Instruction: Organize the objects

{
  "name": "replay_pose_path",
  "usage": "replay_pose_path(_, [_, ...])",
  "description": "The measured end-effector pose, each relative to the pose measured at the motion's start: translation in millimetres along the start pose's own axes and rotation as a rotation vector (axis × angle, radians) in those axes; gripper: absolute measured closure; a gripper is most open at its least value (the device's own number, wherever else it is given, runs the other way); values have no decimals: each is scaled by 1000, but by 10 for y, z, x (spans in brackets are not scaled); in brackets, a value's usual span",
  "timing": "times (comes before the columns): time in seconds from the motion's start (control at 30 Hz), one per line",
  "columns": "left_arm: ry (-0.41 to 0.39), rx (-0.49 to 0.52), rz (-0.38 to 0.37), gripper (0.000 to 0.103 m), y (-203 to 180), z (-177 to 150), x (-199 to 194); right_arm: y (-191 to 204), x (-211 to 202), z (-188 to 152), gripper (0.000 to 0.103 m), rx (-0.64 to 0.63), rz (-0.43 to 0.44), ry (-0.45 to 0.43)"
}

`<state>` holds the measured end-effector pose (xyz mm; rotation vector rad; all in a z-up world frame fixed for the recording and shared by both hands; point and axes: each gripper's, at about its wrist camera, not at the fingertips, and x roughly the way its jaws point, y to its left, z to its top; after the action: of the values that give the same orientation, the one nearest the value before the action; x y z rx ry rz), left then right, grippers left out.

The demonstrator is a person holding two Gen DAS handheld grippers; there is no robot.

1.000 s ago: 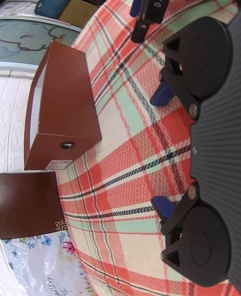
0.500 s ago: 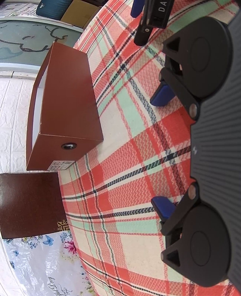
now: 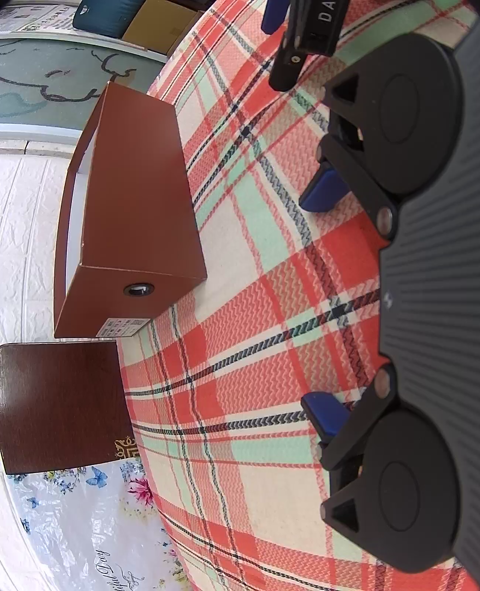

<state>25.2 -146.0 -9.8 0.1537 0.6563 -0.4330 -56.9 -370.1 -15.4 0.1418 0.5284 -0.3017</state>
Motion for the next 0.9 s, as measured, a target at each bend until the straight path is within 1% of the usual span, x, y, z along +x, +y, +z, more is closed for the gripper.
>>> replay_pose_path(0.43, [-2,-6,3,0,9,-2,-10,0,8,7,14,-5,0,2])
replay_pose_path(0.5, [2,-8,18,0,10,3,-21,12,-5,20,19,-16,-15,-2])
replay_pose_path(0.57, [21,4,44,0,-11,35,-39,49,-85,27,21,-18,-35,-19])
replay_pose_path(0.6, [34,16,57,0,-25,58,-59,70,-149,29,21,-12,-29,-27])
replay_pose_path(0.67, [44,41,62,0,-39,126,-140,106,-278,58,21,0,11,-24])
replay_pose_path(0.73, [23,45,47,0,-31,221,-270,151,-428,125,21,-8,39,-39])
replay_pose_path(0.83, [-7,50,25,0,-30,388,-459,189,-638,269,20,-12,58,-77])
replay_pose_path(0.9, [-25,36,13,0,-18,480,-569,197,-753,356,20,-5,68,-100])
